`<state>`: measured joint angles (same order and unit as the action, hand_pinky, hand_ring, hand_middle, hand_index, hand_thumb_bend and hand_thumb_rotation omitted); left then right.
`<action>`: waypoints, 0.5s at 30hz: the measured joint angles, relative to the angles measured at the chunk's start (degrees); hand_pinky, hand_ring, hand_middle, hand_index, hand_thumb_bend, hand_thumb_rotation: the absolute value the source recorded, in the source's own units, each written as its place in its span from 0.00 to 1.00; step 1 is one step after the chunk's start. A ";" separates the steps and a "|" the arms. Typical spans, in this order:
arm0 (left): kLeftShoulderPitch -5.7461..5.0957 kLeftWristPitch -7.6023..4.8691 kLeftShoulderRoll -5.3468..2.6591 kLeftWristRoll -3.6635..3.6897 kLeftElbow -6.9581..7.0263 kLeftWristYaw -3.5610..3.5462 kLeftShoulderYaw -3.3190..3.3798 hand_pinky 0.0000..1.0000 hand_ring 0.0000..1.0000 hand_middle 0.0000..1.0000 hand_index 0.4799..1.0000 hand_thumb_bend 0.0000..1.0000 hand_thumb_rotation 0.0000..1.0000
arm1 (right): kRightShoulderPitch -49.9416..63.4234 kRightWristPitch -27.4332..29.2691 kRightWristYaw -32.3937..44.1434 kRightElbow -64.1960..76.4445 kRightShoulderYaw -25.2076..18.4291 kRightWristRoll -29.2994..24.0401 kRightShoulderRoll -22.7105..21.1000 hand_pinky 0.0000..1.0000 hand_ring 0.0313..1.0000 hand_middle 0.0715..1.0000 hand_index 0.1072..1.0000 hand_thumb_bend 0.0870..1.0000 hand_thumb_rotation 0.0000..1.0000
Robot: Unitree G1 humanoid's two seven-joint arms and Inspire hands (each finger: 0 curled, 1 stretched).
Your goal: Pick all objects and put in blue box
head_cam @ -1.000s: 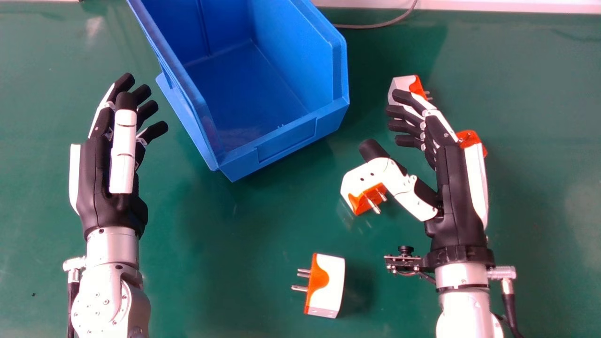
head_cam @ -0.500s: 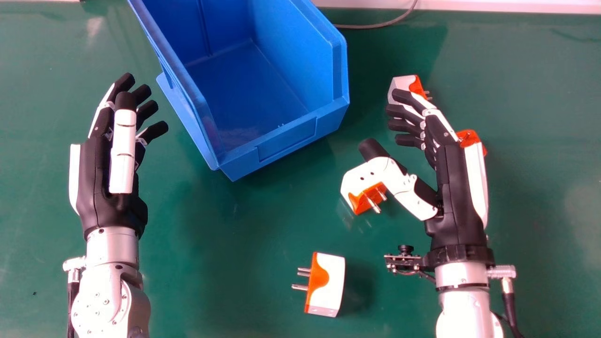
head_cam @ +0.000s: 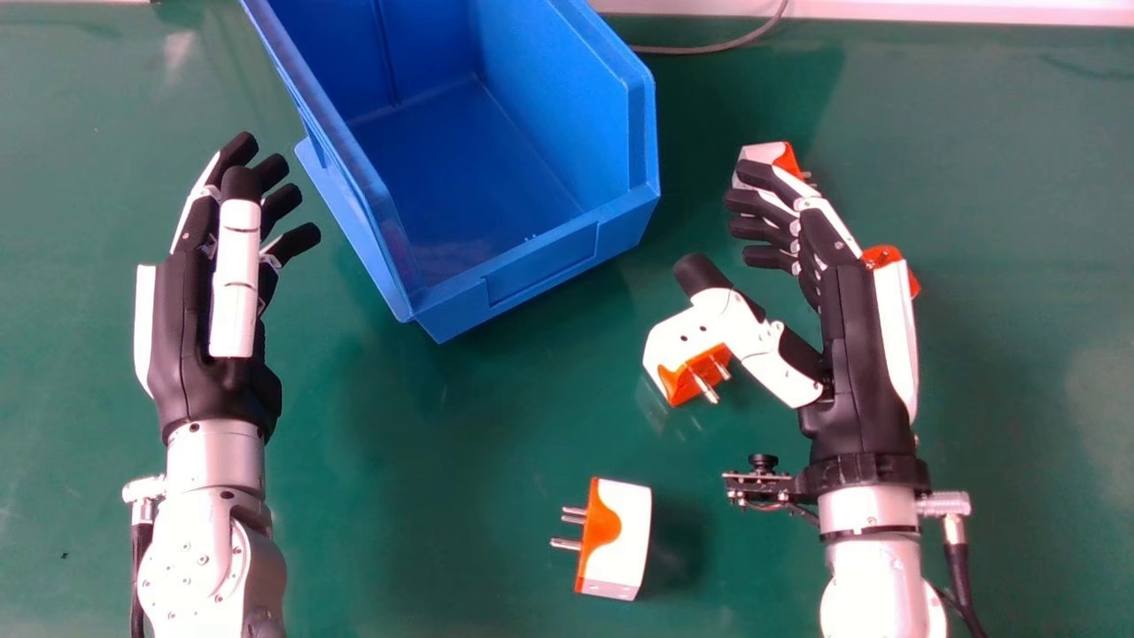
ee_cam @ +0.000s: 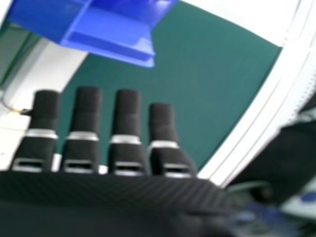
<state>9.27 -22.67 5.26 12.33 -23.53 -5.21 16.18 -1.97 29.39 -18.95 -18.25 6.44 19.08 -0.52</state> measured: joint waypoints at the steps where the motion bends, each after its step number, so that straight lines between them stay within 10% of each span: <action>1: 0.00 -0.33 0.00 -0.03 -0.19 0.01 0.00 0.75 0.83 0.85 0.72 0.65 0.79 | -0.01 0.01 -0.06 -0.05 -0.01 0.01 -0.05 0.68 0.71 0.72 0.75 0.53 0.66; 15: -0.02 -0.59 -0.05 0.05 -0.26 0.00 0.00 0.75 0.83 0.85 0.72 0.65 0.79 | -0.01 0.16 -2.69 -0.04 -0.23 1.62 -0.33 0.69 0.72 0.73 0.75 0.52 0.65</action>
<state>9.25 -23.26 5.21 12.38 -23.80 -5.22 16.18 -1.97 29.55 -21.64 -18.29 6.21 20.70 -0.85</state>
